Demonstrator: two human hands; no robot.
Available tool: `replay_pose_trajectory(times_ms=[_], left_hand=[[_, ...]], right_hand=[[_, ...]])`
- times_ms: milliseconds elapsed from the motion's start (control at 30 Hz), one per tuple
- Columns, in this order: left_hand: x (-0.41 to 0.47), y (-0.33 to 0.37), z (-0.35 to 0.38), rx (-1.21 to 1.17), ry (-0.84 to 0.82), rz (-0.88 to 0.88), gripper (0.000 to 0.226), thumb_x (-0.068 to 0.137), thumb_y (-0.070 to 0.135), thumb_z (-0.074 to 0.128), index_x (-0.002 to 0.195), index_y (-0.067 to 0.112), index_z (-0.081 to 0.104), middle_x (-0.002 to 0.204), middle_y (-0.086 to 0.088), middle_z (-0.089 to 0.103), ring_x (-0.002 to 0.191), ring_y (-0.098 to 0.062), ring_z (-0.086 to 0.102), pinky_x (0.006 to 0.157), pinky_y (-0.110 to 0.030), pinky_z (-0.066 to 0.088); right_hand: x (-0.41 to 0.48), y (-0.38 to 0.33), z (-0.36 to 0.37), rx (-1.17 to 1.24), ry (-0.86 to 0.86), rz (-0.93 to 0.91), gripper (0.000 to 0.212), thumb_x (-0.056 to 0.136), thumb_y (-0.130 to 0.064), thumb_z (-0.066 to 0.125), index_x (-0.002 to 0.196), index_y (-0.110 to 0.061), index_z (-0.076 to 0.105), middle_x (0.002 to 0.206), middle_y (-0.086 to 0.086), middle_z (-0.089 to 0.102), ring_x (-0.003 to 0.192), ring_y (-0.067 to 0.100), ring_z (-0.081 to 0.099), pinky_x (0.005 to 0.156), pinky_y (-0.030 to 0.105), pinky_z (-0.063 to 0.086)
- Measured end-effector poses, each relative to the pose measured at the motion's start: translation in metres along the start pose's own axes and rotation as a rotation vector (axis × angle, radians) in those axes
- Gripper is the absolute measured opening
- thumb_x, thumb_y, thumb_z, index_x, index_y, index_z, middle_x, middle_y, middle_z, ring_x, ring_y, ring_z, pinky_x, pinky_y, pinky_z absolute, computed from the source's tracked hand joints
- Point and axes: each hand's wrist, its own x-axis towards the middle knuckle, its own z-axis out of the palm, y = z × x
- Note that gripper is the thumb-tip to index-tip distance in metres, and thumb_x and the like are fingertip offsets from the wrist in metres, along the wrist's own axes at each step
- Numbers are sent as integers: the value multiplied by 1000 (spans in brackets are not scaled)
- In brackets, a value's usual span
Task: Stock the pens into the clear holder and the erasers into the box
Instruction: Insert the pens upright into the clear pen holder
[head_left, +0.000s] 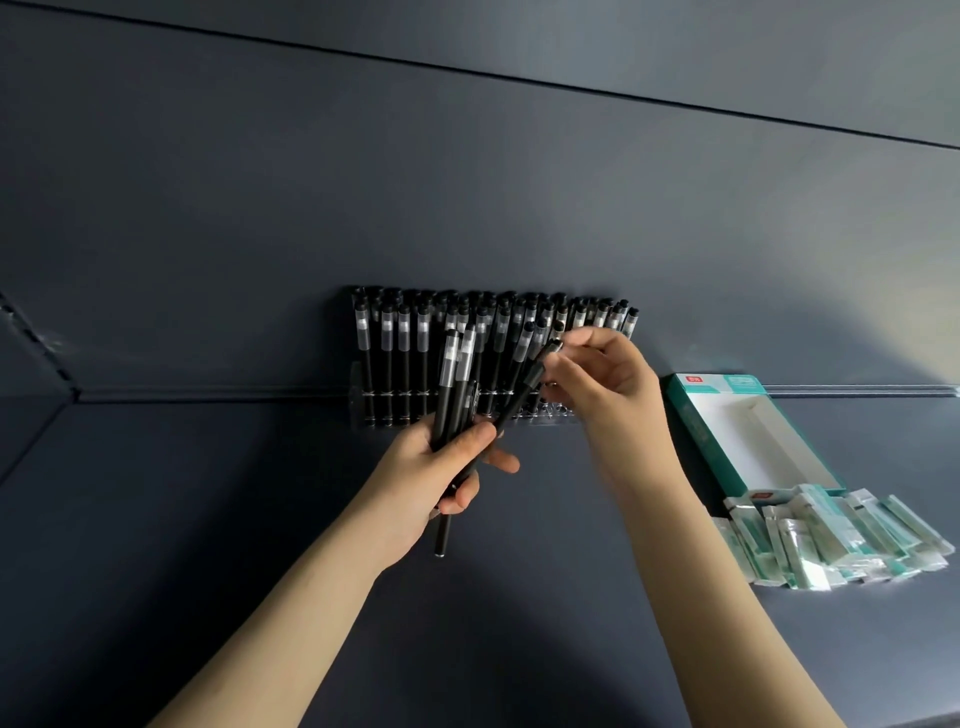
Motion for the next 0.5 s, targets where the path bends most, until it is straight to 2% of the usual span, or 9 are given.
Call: replay_pose_trajectory(times_ms=[100, 200, 267, 367, 500], left_hand=[[0, -1, -2, 24, 21, -16, 41, 84, 51, 59, 96, 12, 56, 85, -18, 70, 45, -14, 30, 54, -38, 13], [3, -3, -4, 0, 86, -16, 39, 88, 47, 55, 98, 10, 46, 83, -9, 70, 45, -14, 30, 58, -41, 12], [5, -5, -5, -6, 113, 4, 28, 95, 38, 53, 96, 12, 45, 82, -7, 69, 48, -14, 32, 56, -38, 14], [6, -7, -5, -42, 126, 47, 15, 100, 22, 51, 98, 9, 45, 78, -5, 66, 51, -12, 35, 48, -25, 23], [6, -10, -3, -51, 143, 58, 15, 100, 20, 51, 106, 9, 43, 79, -4, 66, 53, -11, 38, 48, -23, 28]], right_hand=[[8, -2, -10, 73, 118, -92, 20, 91, 4, 62, 93, -15, 58, 77, -3, 65, 71, 13, 60, 71, 27, 54], [15, -8, -27, -4, 338, -248, 20, 90, 2, 63, 92, -17, 56, 81, -1, 63, 73, 13, 62, 76, 32, 54], [18, -11, -35, -112, 441, -328, 19, 89, -3, 64, 92, -19, 56, 83, 4, 63, 75, 18, 63, 78, 37, 54], [21, -11, -38, -240, 475, -404, 19, 89, -7, 63, 94, -24, 55, 89, 6, 66, 80, 24, 65, 78, 35, 53], [21, -7, -32, -361, 455, -438, 23, 90, -6, 63, 94, -28, 54, 87, -10, 66, 79, 11, 66, 75, 24, 51]])
